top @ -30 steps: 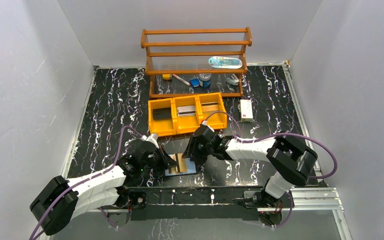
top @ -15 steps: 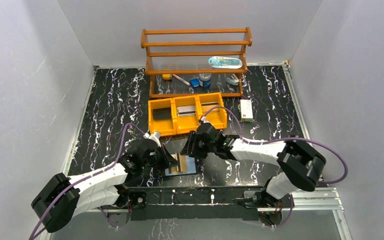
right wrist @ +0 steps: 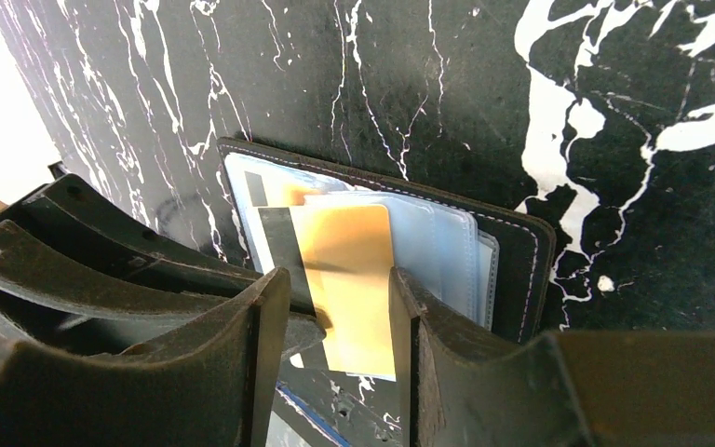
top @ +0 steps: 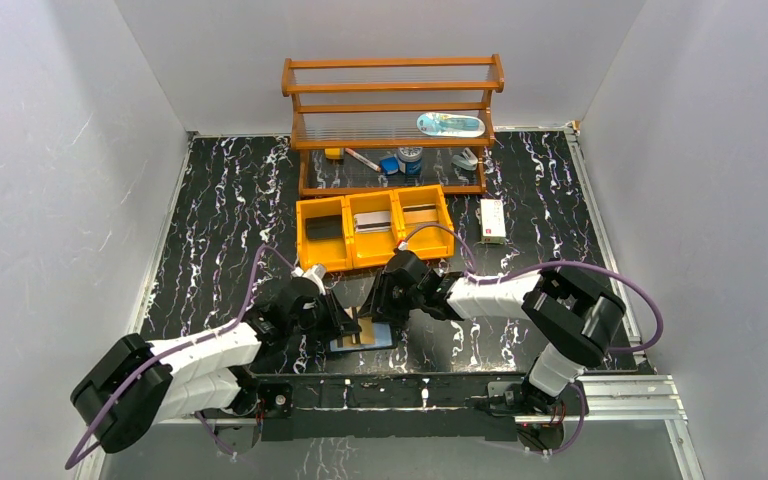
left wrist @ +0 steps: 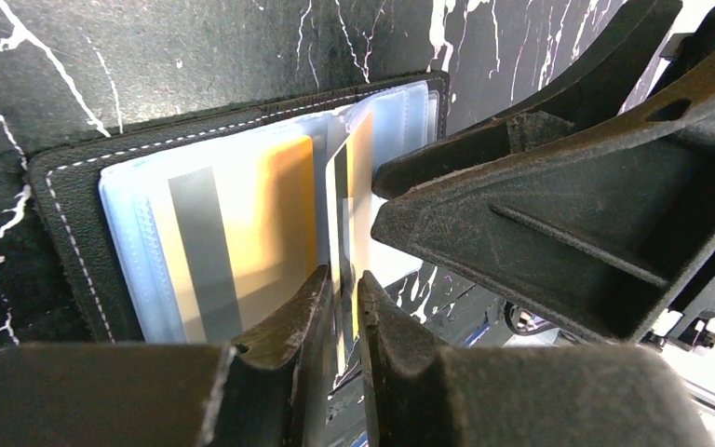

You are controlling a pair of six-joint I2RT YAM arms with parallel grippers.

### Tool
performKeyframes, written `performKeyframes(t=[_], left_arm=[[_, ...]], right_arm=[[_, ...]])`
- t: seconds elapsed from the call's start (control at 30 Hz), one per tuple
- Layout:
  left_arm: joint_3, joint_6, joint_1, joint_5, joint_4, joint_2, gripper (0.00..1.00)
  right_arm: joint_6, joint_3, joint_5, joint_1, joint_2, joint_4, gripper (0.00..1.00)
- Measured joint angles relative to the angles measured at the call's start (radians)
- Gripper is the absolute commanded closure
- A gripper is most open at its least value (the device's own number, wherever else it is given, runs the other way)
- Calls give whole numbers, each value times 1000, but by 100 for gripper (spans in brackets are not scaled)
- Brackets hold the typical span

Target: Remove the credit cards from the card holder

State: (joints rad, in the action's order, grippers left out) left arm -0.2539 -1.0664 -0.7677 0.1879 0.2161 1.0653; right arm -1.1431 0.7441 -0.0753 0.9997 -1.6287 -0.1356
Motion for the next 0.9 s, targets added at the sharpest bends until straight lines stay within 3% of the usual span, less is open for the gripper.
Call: performKeyframes(t=[0.27,0.63,0.9], left_arm=[[-10,4,0,14,13,23,100],[-17,13,0,-43,-119,-110,100],[-127,74,0,-134,-318,-204,100]], right_arm=[[-20,-3,4,0,1,-3,47],[-31,-3,14,0,4,0,46],[24,3,51,0,61,101,45]])
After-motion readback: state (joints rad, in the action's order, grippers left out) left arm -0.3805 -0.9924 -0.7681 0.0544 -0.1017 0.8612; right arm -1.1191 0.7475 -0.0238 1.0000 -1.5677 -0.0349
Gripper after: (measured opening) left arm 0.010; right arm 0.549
